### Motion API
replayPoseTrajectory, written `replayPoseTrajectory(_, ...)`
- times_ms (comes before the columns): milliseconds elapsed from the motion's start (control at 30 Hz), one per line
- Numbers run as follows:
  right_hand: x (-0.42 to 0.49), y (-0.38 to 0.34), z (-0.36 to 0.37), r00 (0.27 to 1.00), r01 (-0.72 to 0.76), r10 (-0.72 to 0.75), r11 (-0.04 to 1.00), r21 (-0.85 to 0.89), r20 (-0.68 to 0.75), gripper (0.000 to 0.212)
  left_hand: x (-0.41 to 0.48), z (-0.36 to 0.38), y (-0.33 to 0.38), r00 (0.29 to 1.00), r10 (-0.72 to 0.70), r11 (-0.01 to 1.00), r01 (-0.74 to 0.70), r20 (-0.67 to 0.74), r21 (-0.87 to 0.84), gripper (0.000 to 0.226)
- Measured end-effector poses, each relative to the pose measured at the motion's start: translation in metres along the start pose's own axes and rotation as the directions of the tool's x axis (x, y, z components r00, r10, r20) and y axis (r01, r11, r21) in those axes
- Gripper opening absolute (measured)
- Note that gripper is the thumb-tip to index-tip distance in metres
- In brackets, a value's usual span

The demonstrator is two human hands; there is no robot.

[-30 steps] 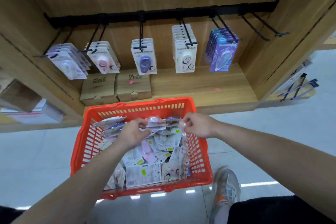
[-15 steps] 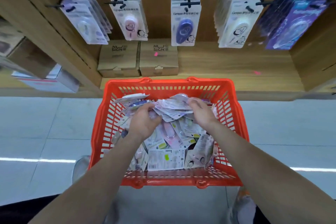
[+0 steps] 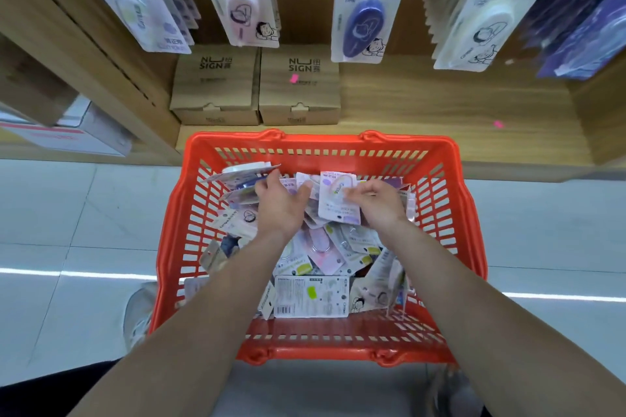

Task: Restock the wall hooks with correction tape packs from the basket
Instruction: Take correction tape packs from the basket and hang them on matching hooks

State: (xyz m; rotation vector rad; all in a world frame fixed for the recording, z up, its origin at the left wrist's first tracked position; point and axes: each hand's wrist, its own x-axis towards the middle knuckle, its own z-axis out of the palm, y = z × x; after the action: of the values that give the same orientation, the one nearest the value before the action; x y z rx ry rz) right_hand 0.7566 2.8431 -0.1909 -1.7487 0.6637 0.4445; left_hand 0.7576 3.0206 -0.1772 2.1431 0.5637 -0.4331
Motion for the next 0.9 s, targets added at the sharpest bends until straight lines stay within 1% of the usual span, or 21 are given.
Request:
replayPoseTrajectory(33, -0.002, 0.004, 0.0, 1.0, 0.0, 0.0, 1.0, -0.011, 0.01, 0.02, 0.002, -0.001, -0.001, 1.0, -0.013, 1.0, 0.013, -0.005, 0.002, 0.079)
replayPoseTrajectory(100, -0.009, 0.013, -0.001, 0.999, 0.035, -0.032, 0.996, -0.079, 0.029, 0.036, 0.005, -0.004, -0.004, 0.999, -0.038, 0.999, 0.038, 0.004, -0.012, 0.08)
replayPoseTrajectory(167, -0.017, 0.019, -0.003, 0.997, 0.066, -0.063, 0.994, -0.087, 0.043, 0.051, 0.008, -0.006, -0.012, 0.997, -0.066, 0.995, 0.068, 0.025, -0.069, 0.081)
replayPoseTrajectory(200, -0.02, 0.021, -0.003, 0.996, 0.072, -0.067, 0.994, -0.08, 0.06, 0.056, 0.009, -0.005, -0.019, 0.997, -0.077, 0.991, 0.08, 0.028, -0.107, 0.077)
replayPoseTrajectory(233, -0.023, 0.023, -0.003, 0.995, 0.075, -0.069, 0.994, -0.077, 0.075, 0.061, 0.008, -0.005, -0.025, 0.996, -0.086, 0.985, 0.091, 0.037, -0.144, 0.067)
replayPoseTrajectory(267, -0.025, 0.025, -0.003, 0.994, 0.08, -0.072, 0.992, -0.095, 0.087, 0.061, 0.005, -0.005, -0.029, 0.995, -0.09, 0.979, 0.096, 0.043, -0.181, 0.059)
replayPoseTrajectory(300, -0.028, 0.026, -0.003, 0.99, 0.101, -0.09, 0.99, -0.102, 0.106, 0.059, 0.0, -0.006, -0.032, 0.995, -0.092, 0.972, 0.1, 0.05, -0.21, 0.056)
replayPoseTrajectory(400, -0.039, 0.028, -0.003, 0.976, 0.189, -0.179, 0.979, -0.074, 0.12, 0.04, -0.021, -0.009, -0.033, 0.992, -0.066, 0.955, 0.094, 0.106, -0.282, 0.054)
replayPoseTrajectory(433, -0.042, 0.029, -0.003, 0.973, 0.207, -0.198, 0.975, -0.074, 0.119, 0.039, -0.026, -0.009, -0.035, 0.989, -0.064, 0.951, 0.101, 0.133, -0.293, 0.053)
replayPoseTrajectory(533, -0.048, 0.031, -0.003, 0.978, 0.165, -0.145, 0.977, -0.133, 0.147, 0.053, -0.036, -0.009, -0.04, 0.979, -0.035, 0.942, 0.099, 0.201, -0.321, 0.055)
replayPoseTrajectory(600, -0.052, 0.032, -0.004, 0.973, 0.145, -0.12, 0.983, -0.116, 0.2, 0.06, -0.041, -0.011, -0.043, 0.973, -0.028, 0.942, 0.102, 0.229, -0.319, 0.058)
replayPoseTrajectory(700, -0.055, 0.03, -0.006, 0.958, 0.152, -0.124, 0.984, -0.093, 0.259, 0.054, -0.044, -0.015, -0.042, 0.963, -0.068, 0.914, 0.165, 0.261, -0.371, 0.06)
replayPoseTrajectory(833, -0.05, 0.033, -0.012, 0.958, 0.093, -0.06, 0.99, -0.109, 0.28, 0.049, -0.048, -0.018, -0.034, 0.951, -0.065, 0.876, 0.2, 0.303, -0.439, 0.042)
replayPoseTrajectory(867, -0.049, 0.035, -0.012, 0.959, 0.091, -0.055, 0.989, -0.115, 0.279, 0.047, -0.049, -0.017, -0.032, 0.951, -0.069, 0.877, 0.202, 0.301, -0.437, 0.041)
replayPoseTrajectory(900, -0.049, 0.037, -0.011, 0.961, 0.089, -0.055, 0.989, -0.116, 0.272, 0.044, -0.049, -0.016, -0.032, 0.955, -0.076, 0.889, 0.194, 0.286, -0.414, 0.048)
